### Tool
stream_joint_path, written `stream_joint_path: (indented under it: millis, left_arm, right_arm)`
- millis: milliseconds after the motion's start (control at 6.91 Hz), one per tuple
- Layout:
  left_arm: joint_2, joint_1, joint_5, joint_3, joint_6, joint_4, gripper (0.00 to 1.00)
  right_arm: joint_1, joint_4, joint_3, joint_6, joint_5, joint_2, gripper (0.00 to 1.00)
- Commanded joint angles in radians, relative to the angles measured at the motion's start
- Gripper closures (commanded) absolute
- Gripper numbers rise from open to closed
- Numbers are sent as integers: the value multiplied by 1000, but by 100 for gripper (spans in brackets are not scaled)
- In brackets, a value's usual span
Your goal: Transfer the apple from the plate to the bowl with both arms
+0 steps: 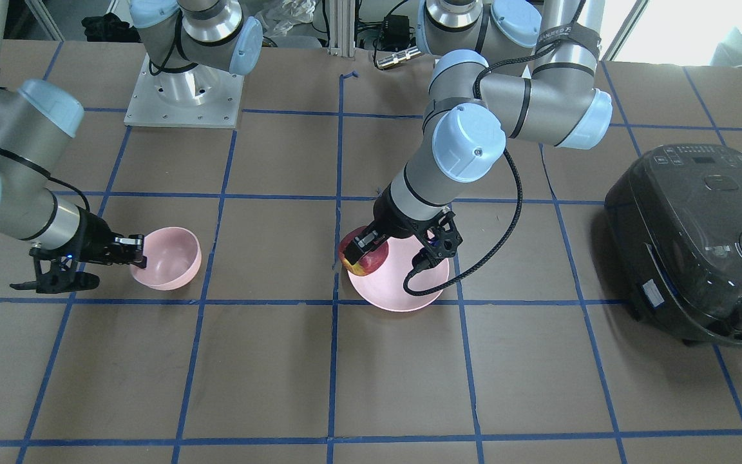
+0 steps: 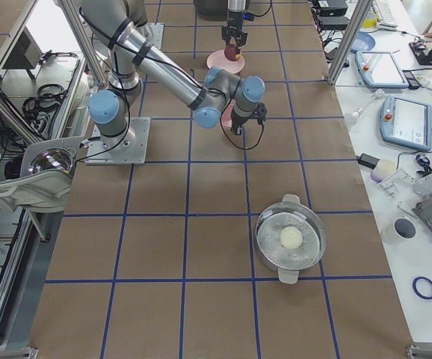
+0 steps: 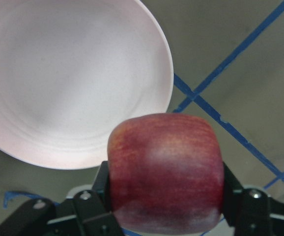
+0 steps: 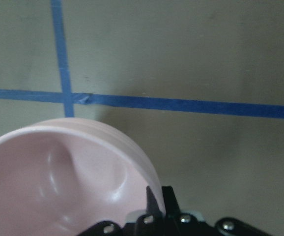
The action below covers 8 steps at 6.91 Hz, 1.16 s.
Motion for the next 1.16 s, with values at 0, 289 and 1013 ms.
stream_joint_path:
  millis: [0,289,1013]
  left_arm:
    - [-47,-15,-24,114,-119,-65,100]
    - [-70,-66,-25,129,-205,-64,100]
    - [-90,-132,-79,119,-251,-50,100]
  right_arm:
    - [214,-32,-3,323,15,-4,100]
    - [284,-70,-3,512,15,5,100]
    - [278,-58,-9,527,11,-6,9]
